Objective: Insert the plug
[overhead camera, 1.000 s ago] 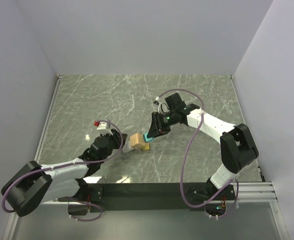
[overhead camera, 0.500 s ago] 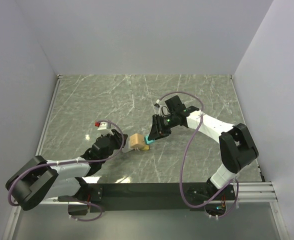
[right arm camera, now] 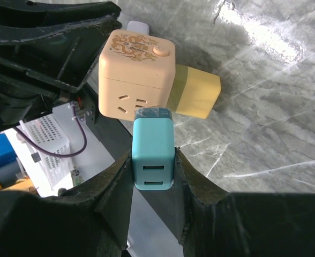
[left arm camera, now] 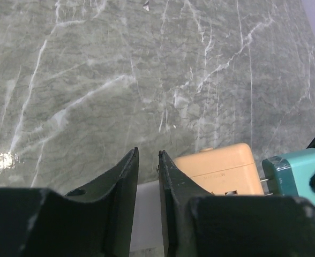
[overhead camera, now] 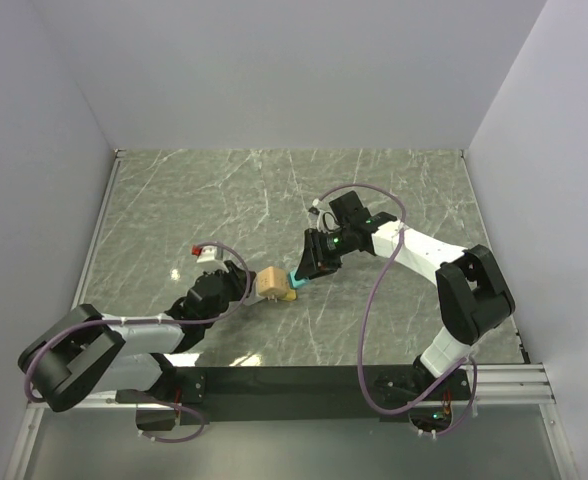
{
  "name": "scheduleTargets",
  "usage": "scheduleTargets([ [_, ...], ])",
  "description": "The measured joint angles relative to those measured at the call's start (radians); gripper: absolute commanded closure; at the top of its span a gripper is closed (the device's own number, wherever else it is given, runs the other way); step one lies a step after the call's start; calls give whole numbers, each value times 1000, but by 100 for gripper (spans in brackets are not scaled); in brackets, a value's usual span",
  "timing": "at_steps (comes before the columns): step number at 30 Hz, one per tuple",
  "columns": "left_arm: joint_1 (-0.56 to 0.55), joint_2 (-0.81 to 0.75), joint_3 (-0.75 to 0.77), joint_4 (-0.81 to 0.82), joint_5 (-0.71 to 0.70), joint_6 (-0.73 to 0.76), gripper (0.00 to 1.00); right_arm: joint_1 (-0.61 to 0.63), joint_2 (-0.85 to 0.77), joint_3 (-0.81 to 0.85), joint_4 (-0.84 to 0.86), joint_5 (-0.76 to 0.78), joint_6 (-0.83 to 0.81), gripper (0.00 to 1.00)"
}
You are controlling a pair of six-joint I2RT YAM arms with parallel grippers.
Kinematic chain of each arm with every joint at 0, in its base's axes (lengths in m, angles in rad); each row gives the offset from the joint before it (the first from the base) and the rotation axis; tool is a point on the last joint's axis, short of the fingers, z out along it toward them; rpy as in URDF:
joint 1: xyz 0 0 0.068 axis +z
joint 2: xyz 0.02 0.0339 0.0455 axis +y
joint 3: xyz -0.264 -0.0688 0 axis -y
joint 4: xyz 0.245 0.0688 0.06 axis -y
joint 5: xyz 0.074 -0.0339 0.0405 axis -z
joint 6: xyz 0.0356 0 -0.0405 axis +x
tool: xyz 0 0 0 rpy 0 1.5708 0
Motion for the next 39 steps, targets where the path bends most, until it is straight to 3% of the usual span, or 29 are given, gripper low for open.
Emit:
scheduleTargets([
  [39,-89,12,-2,-12,-128,-40,77,43,-27,-29,85,25,116,100],
])
